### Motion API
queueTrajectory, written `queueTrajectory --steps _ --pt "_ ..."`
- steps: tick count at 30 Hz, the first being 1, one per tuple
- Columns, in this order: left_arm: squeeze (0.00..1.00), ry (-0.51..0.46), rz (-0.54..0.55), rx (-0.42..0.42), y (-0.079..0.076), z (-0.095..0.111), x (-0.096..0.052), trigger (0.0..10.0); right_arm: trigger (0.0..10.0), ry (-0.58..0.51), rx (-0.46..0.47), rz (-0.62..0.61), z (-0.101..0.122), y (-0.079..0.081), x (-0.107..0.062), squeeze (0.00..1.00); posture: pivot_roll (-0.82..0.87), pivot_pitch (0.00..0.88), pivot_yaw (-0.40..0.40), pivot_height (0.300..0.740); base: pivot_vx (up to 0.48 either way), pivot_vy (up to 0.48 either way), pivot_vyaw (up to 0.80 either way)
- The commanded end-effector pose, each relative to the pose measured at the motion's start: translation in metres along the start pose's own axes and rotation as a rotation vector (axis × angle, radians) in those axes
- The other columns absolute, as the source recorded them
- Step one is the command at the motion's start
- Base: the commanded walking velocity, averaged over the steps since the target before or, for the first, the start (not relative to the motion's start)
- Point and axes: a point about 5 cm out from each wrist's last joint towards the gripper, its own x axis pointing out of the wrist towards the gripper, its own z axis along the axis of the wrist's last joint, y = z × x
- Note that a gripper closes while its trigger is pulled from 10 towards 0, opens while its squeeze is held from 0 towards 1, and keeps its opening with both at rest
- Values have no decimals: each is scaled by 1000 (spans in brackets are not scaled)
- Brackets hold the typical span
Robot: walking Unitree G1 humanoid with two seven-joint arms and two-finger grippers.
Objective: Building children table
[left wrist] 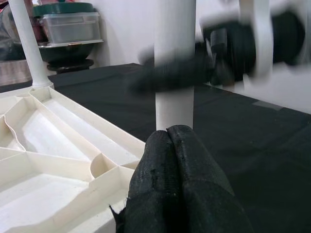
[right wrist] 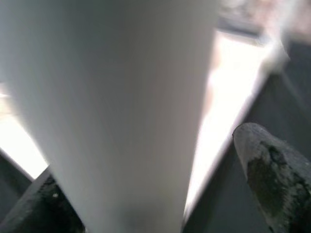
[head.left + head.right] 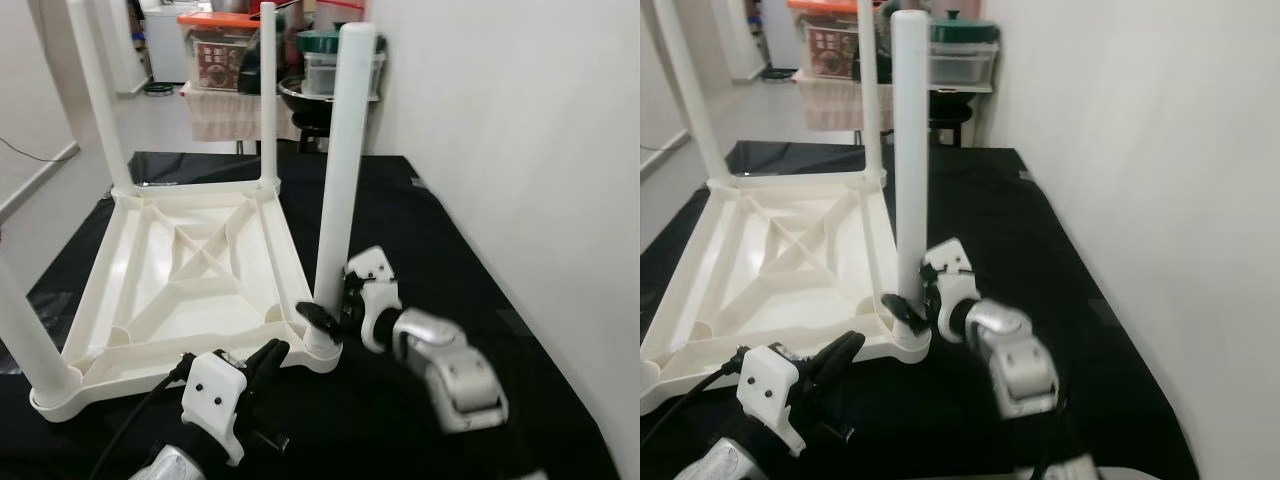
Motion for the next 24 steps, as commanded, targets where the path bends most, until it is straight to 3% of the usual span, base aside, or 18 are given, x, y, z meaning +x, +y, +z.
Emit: queueTrajectory --steps 1,9,18,19,21,22,24 --pt "0 19 1 -19 -1 -3 0 10000 10000 -34 -32 89 4 1 2 0 56 0 -101 740 0 0 0" --pt "0 27 24 -49 0 -4 -8 10000 10000 16 -81 258 -1 -17 1 0 51 0 -92 740 0 0 0" --pt "0 58 82 -88 1 -8 -10 10000 10000 20 -45 268 -2 -32 -1 0 47 0 -89 740 0 0 0" --pt "0 60 82 -88 1 -8 -10 10000 9098 16 -37 271 -3 -33 -1 0 47 0 -88 740 0 0 0" --pt "0 60 82 -88 1 -8 -10 10000 9098 14 -32 273 -4 -34 -1 0 47 0 -88 740 0 0 0" --pt "0 62 82 -89 1 -8 -10 10000 0 17 -31 278 -5 -34 -2 0 46 0 -87 740 0 0 0" --pt "0 63 81 -96 2 -8 -11 10000 0 37 -1 266 -13 -30 -7 0 36 0 -84 740 0 0 0"
